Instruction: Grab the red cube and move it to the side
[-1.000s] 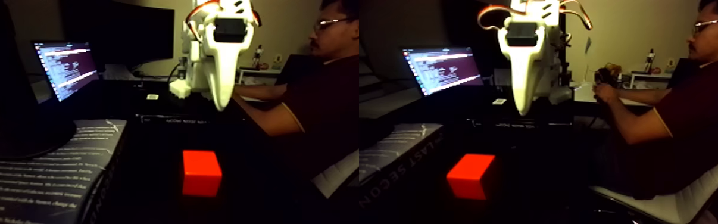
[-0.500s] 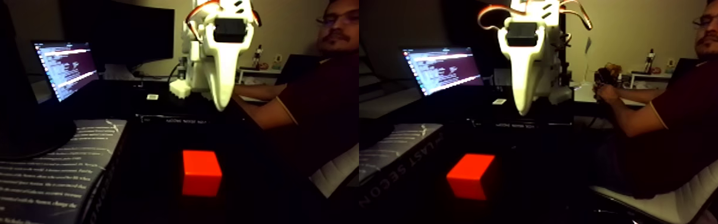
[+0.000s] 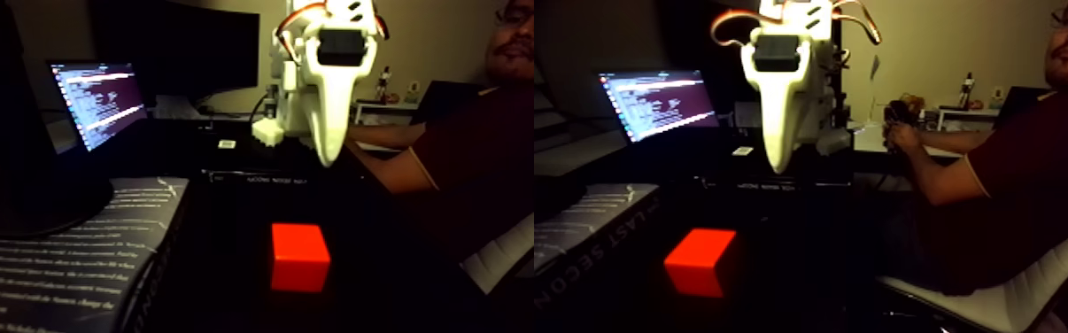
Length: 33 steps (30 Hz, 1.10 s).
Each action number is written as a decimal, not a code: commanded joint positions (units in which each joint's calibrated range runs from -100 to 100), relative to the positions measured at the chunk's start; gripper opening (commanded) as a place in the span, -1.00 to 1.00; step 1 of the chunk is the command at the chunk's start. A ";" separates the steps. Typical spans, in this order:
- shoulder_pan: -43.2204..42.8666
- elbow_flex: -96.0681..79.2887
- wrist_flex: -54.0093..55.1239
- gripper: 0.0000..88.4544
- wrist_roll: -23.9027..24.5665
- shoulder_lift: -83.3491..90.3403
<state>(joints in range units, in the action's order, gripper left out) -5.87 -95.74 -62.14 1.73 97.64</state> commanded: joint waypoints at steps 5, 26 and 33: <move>0.46 4.53 5.38 -0.98 -0.84 -9.16; 3.37 20.77 8.08 -0.98 -29.54 -36.64; 3.29 29.30 3.69 -0.98 -31.86 -43.53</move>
<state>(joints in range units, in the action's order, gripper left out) -2.55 -72.96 -54.96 -29.00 56.42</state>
